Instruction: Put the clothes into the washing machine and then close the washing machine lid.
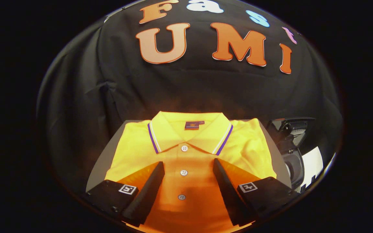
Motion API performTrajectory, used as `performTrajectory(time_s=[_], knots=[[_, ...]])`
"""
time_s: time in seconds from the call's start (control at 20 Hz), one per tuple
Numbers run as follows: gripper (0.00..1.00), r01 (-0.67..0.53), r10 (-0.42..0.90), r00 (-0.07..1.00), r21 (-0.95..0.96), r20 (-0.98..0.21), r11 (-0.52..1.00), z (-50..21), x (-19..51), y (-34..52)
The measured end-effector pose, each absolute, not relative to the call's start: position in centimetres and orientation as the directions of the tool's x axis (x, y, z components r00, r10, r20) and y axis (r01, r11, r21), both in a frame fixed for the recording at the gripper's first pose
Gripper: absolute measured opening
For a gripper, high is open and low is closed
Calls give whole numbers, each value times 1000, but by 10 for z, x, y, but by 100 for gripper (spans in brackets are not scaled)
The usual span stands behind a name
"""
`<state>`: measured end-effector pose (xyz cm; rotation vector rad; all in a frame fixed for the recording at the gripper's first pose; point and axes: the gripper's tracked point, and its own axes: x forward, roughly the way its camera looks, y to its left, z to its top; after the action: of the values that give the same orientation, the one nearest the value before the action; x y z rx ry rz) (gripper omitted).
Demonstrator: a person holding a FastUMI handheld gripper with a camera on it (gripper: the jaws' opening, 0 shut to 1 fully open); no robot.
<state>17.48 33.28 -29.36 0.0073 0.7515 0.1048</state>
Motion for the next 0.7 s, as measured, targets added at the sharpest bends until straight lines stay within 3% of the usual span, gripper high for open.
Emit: performTrajectory(time_s=[0.3, 0.5, 0.55, 0.7], knots=[[97, -125, 116, 703, 39, -701, 991, -290, 176, 336], [65, -119, 130, 688, 67, -714, 991, -291, 177, 344], [40, -114, 127, 691, 66, -712, 991, -289, 179, 343], [40, -110, 133, 668, 79, -732, 991, -287, 179, 340]])
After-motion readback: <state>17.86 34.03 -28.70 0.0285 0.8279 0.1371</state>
